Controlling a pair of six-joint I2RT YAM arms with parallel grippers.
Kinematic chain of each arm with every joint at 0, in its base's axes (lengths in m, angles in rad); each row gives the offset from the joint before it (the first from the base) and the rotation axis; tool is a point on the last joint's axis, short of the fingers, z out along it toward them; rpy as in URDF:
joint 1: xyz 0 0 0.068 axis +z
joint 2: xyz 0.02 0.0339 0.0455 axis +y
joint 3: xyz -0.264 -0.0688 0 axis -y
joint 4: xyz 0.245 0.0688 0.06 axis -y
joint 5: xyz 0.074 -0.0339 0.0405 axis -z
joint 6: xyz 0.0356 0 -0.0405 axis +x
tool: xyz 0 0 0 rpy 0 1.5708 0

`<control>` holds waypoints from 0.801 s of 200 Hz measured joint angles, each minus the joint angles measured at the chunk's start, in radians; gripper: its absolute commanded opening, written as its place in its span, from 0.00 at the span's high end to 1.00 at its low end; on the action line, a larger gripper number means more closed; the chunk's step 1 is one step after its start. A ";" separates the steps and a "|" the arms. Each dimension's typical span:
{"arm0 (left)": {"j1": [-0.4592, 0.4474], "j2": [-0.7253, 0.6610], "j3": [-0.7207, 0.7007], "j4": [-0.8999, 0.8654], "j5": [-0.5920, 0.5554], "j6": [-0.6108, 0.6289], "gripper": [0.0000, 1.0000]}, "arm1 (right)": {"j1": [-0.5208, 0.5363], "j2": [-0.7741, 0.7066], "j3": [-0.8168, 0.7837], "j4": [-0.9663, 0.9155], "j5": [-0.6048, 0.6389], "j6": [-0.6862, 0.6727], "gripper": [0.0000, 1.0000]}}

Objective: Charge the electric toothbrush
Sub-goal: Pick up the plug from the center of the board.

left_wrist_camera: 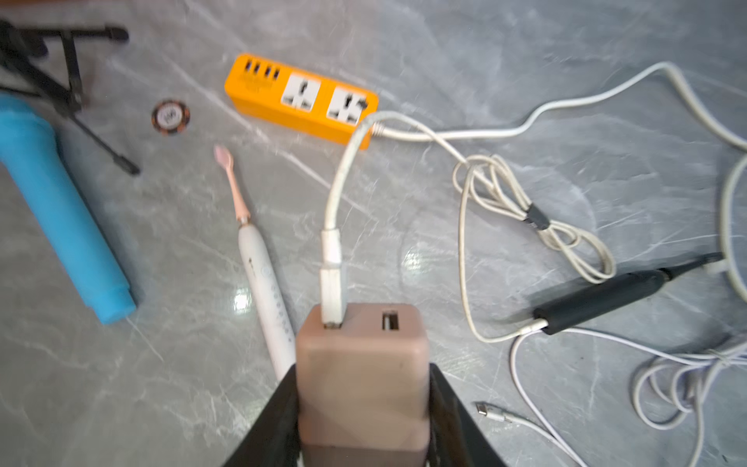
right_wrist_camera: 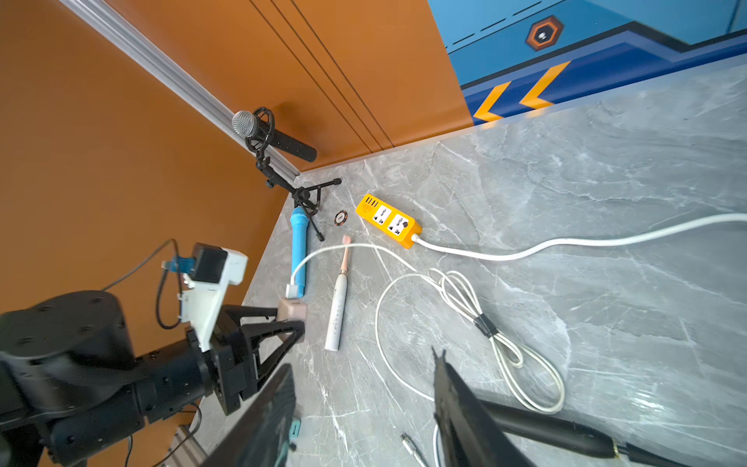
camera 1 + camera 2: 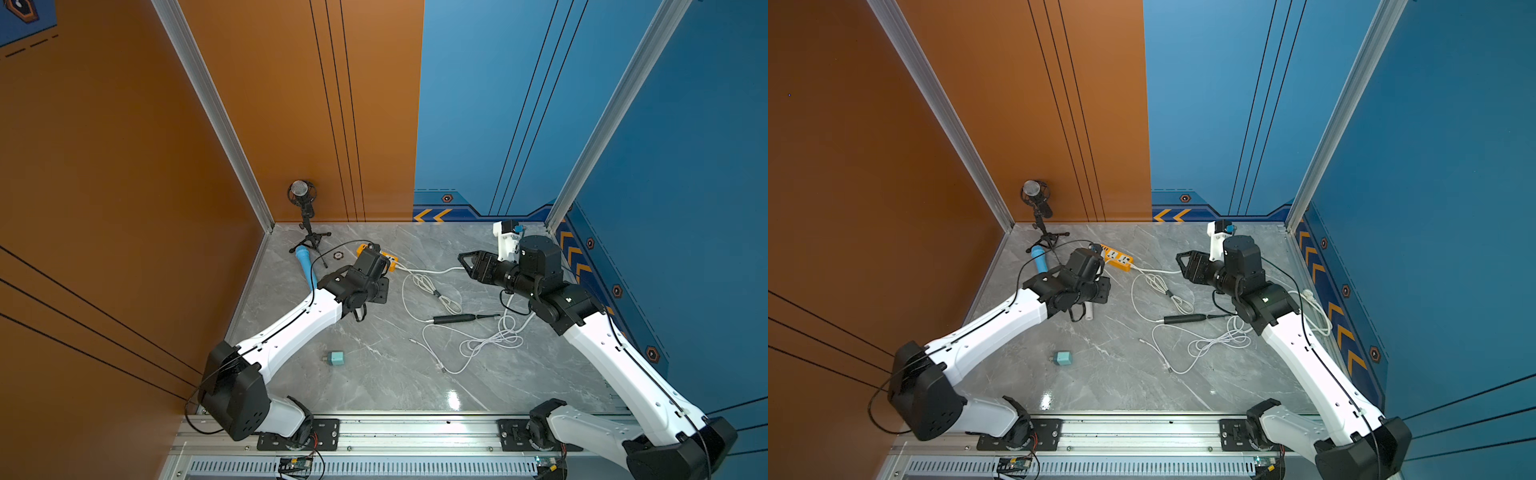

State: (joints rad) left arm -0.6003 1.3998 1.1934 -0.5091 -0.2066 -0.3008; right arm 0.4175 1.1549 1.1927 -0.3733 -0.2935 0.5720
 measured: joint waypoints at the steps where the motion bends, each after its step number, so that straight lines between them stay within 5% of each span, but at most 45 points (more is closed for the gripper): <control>1: 0.000 -0.003 0.000 0.005 0.002 0.005 0.80 | 0.000 0.003 0.002 0.000 -0.003 0.000 0.44; 51: 0.001 -0.089 -0.112 0.368 0.175 0.317 0.73 | 0.010 0.222 0.172 0.015 -0.288 -0.027 0.44; 103: -0.019 -0.125 -0.135 0.527 0.295 0.502 0.73 | 0.055 0.370 0.271 0.019 -0.422 -0.027 0.47; 160: -0.035 -0.126 -0.126 0.558 0.327 0.555 0.73 | 0.097 0.443 0.340 0.024 -0.447 -0.050 0.88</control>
State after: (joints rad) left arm -0.6350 1.2739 1.0679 0.0490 0.1207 0.2546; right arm 0.5144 1.5974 1.5330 -0.3496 -0.7403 0.5224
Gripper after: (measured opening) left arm 0.445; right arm 0.258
